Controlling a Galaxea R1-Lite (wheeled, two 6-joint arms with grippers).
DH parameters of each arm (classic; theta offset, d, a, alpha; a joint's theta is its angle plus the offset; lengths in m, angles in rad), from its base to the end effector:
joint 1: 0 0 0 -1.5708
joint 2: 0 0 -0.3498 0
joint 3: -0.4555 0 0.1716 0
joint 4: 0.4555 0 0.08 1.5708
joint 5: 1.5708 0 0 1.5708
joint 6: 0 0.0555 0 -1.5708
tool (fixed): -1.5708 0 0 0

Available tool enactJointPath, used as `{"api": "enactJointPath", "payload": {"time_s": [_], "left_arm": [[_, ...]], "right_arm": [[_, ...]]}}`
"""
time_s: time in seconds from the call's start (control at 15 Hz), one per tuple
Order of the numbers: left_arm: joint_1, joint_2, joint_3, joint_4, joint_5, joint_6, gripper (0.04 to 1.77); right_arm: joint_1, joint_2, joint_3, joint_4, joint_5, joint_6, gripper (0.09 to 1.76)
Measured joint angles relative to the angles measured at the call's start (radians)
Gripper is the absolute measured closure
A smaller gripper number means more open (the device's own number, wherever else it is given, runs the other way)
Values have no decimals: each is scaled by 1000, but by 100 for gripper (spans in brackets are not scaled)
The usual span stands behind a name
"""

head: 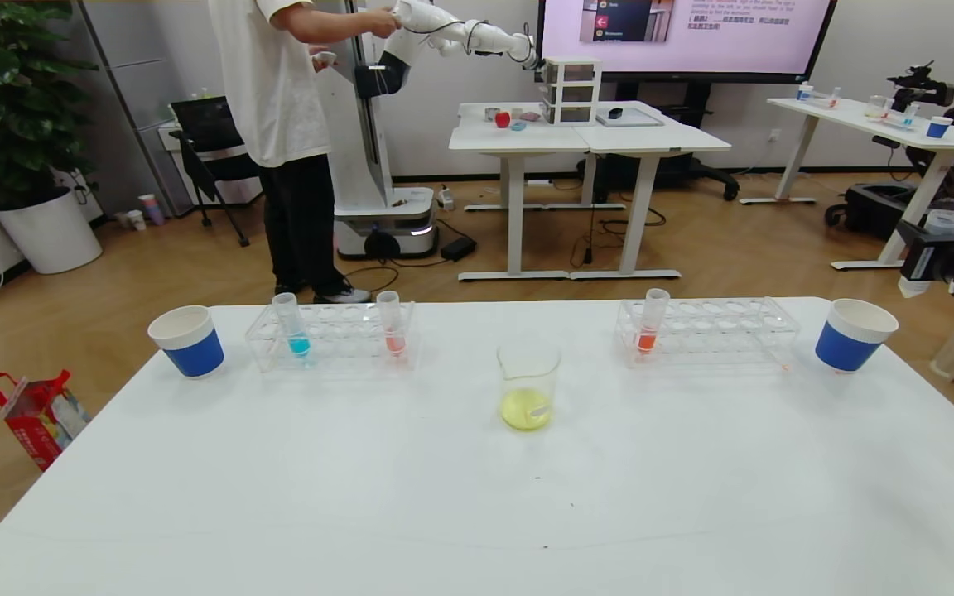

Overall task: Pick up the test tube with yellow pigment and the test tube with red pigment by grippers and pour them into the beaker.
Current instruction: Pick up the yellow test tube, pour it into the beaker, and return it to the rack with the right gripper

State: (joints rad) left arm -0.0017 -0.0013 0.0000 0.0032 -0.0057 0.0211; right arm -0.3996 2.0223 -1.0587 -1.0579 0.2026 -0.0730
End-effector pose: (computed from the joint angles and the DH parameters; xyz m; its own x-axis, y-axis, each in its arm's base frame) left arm -0.0603 -0.0002 0.0750 1.0000 -0.0074 -0.0019 0.0074 0.9997 0.0211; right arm 0.4063 -0.1595 0.2439 0.9766 -0.1940 0.0922 0.2024 0.9750 -0.0915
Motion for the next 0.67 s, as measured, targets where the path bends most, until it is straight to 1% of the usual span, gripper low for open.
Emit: {"api": "enactJointPath", "payload": {"time_s": [0.4,0.67], "left_arm": [[0,0,0,0,0,0,6],[0,0,0,0,0,0,6]], "right_arm": [[2,97,-25,-19,-1,-1,132],[11,163,-27,-87,-6,-3,132]]}}
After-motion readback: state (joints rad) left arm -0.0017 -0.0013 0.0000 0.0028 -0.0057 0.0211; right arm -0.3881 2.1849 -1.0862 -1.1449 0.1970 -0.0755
